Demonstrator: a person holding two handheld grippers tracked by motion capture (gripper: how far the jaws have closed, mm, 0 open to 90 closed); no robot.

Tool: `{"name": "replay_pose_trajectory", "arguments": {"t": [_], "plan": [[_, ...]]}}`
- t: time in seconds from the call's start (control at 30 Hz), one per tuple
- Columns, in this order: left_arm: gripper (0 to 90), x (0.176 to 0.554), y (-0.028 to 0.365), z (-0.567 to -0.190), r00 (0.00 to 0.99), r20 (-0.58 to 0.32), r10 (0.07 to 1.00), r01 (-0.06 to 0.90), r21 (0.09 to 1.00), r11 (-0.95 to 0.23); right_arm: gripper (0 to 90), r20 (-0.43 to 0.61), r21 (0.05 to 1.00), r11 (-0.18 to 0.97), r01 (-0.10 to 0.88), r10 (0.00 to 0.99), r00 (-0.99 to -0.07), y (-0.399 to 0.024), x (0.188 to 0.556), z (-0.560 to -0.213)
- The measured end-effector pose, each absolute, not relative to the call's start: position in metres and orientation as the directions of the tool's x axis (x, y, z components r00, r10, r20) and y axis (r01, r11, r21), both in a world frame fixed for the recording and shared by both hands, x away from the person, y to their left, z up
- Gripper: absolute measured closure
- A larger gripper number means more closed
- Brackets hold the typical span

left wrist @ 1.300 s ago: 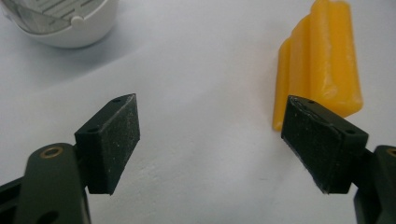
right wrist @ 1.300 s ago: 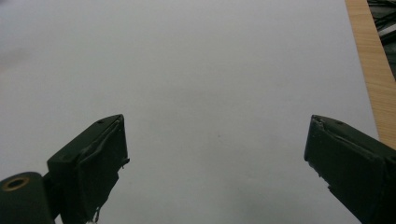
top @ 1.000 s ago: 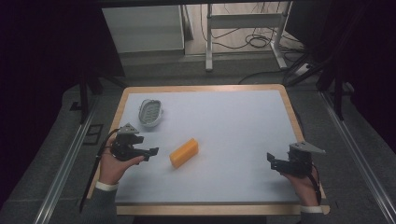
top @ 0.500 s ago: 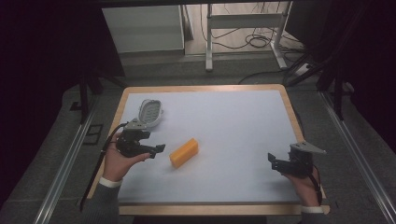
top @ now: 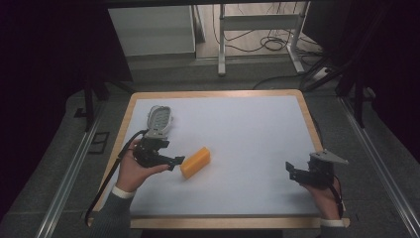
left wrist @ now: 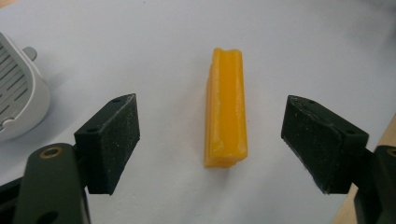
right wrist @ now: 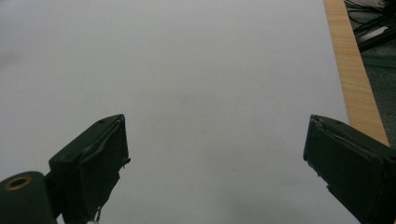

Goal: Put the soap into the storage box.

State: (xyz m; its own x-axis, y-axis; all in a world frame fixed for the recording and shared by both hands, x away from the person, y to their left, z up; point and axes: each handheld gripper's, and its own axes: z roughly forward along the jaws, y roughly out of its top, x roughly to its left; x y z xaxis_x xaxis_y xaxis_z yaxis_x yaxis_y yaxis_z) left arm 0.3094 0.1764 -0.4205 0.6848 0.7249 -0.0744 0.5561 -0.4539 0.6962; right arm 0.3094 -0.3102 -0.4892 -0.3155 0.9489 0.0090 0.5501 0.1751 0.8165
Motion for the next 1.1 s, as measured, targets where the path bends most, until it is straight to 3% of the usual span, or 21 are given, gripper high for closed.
{"name": "replay_pose_trajectory", "arguments": {"t": [1.1], "plan": [[21.0, 0.328, 0.129, -0.433, 0.721, -0.051, 0.691, 0.547, 0.653, -0.523, 6.7, -0.002, 0.799, 0.199, 0.568, 0.945, -0.328, -0.308, 0.312, -0.495]]}}
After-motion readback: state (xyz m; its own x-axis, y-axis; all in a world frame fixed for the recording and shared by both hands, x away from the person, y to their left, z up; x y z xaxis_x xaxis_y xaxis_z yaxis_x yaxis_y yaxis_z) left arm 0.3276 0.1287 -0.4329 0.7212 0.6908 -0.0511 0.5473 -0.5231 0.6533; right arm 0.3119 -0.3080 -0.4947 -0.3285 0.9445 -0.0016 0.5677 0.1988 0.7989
